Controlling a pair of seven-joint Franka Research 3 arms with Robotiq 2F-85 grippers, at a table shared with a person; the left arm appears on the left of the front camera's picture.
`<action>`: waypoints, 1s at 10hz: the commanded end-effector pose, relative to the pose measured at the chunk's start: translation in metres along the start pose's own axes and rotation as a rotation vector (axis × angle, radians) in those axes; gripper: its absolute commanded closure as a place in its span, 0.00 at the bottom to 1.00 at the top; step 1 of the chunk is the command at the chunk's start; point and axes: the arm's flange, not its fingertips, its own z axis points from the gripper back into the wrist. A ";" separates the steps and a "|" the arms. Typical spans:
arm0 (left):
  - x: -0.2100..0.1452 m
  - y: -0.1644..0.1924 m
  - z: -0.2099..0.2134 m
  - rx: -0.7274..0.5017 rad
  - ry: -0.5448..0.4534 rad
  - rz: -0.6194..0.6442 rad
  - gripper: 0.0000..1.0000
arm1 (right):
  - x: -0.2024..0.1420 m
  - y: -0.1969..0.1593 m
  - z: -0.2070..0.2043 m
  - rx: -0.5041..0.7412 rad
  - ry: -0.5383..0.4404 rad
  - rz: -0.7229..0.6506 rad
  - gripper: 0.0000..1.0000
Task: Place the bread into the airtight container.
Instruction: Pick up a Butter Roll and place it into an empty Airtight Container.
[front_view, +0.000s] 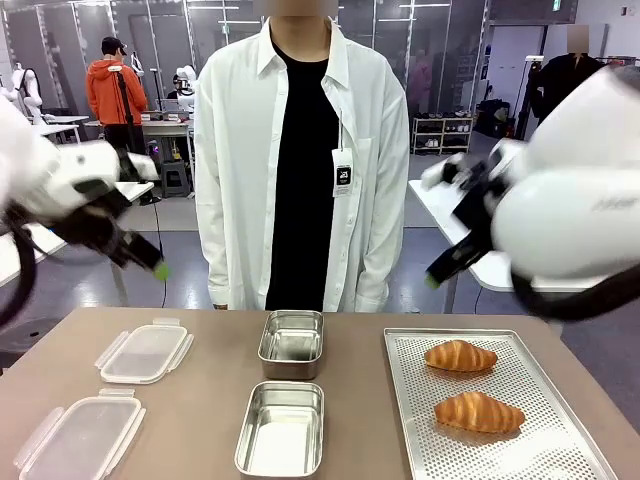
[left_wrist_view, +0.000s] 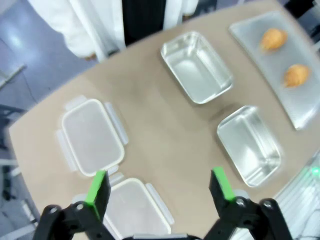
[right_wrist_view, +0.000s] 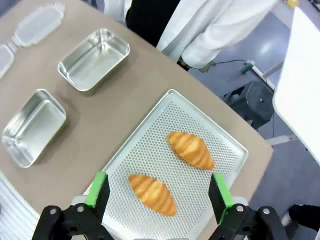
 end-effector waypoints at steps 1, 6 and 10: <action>0.010 0.034 0.061 -0.056 0.016 0.019 0.00 | -0.008 -0.033 0.063 0.094 -0.025 -0.049 0.00; -0.045 0.112 0.180 -0.180 -0.061 0.066 0.00 | -0.112 -0.117 0.214 0.145 -0.132 -0.231 0.00; -0.080 0.133 0.213 -0.156 -0.154 0.151 0.00 | -0.157 -0.150 0.228 0.125 -0.180 -0.325 0.00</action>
